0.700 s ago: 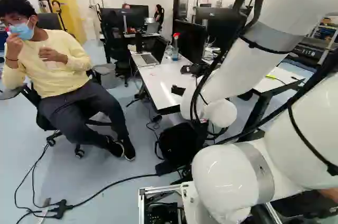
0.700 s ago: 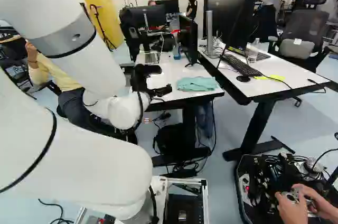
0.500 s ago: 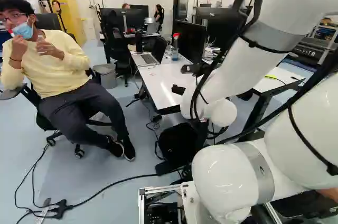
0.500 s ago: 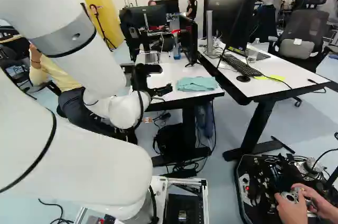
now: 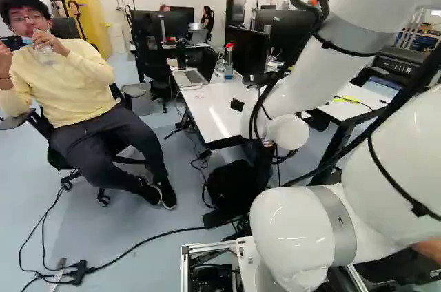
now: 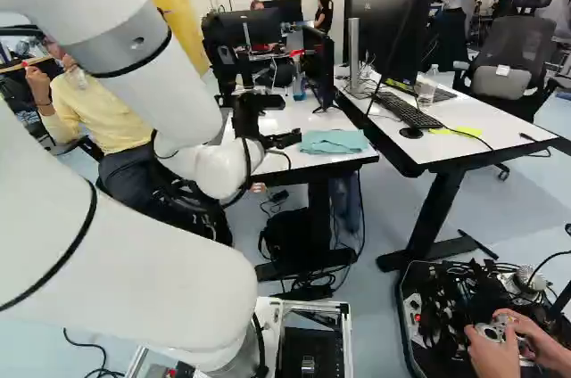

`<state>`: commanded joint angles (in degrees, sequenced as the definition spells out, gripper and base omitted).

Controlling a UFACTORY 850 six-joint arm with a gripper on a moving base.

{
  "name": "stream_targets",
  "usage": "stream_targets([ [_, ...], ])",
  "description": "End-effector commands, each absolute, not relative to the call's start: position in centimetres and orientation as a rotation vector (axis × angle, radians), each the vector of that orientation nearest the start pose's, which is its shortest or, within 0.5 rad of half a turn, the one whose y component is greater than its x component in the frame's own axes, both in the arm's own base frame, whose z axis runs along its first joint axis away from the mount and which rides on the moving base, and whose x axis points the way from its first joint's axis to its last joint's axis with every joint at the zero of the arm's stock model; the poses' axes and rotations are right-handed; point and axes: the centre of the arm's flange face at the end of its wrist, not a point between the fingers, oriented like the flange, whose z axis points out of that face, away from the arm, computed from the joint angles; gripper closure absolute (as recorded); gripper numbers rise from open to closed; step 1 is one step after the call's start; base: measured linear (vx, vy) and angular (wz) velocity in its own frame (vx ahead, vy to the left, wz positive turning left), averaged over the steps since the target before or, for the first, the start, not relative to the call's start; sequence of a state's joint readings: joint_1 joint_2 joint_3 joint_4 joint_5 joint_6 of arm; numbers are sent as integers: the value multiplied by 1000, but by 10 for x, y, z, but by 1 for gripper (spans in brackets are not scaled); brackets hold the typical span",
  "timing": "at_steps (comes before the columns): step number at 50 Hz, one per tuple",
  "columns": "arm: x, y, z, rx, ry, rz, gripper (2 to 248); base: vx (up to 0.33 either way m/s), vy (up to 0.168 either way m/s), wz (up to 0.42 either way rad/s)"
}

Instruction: Clean the table with the green towel

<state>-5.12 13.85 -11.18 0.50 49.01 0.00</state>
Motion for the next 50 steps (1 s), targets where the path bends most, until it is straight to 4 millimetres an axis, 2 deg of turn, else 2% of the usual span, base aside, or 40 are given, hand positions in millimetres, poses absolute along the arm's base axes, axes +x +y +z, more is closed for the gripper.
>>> stream_targets([
  [50,364,-94,441,-2606,345,-1986,3,0,0,0],
])
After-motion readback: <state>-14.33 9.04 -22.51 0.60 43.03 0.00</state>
